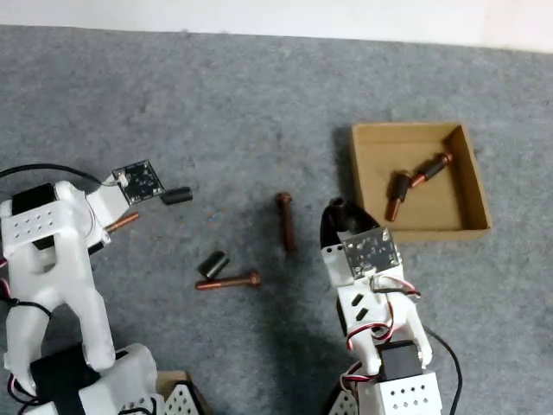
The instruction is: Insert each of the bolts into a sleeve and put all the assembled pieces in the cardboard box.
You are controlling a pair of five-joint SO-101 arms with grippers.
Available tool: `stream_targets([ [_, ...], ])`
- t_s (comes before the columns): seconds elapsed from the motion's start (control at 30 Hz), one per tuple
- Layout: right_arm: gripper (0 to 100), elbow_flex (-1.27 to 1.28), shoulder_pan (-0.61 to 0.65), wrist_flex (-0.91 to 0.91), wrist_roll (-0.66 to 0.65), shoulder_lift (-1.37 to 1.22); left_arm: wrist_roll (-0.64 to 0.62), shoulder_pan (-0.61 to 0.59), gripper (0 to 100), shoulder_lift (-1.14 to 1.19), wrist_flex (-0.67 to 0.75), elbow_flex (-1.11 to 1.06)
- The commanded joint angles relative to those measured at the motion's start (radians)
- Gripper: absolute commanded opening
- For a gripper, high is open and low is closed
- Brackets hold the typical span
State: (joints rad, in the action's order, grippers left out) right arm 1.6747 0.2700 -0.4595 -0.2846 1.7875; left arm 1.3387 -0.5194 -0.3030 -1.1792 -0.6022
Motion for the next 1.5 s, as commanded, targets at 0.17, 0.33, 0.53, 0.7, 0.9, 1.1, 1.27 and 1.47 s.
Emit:
stream_targets([
  [0.17, 0.5, 0.107, -0.010, 0.001, 0.003, 0.016, 0.046, 0.024, 0, 0.259, -0.075, 0.271],
  [0.33, 0.5, 0.107, -0.010, 0.001, 0.003, 0.016, 0.043, 0.038, 1, 0.390, -0.216, 0.417],
  [0.53, 0.5, 0.107, -0.010, 0.001, 0.003, 0.016, 0.035, 0.036, 9, 0.449, -0.299, 0.527],
  [0.7, 0.5, 0.107, -0.010, 0.001, 0.003, 0.016, -0.055, 0.044, 11, 0.450, -0.296, 0.541],
  [0.9, 0.5, 0.107, -0.010, 0.001, 0.003, 0.016, -0.184, 0.068, 11, 0.449, -0.296, 0.541],
  [1.1, 0.5, 0.107, -0.010, 0.001, 0.003, 0.016, -0.799, 0.085, 11, 0.449, -0.301, 0.588],
  [1.27, 0.5, 0.107, -0.010, 0.001, 0.003, 0.016, -1.579, 0.101, 11, 0.455, -0.396, 0.636],
  [1.47, 0.5, 0.107, -0.010, 0.001, 0.003, 0.016, -1.953, 0.137, 11, 0.460, -0.410, 0.627],
])
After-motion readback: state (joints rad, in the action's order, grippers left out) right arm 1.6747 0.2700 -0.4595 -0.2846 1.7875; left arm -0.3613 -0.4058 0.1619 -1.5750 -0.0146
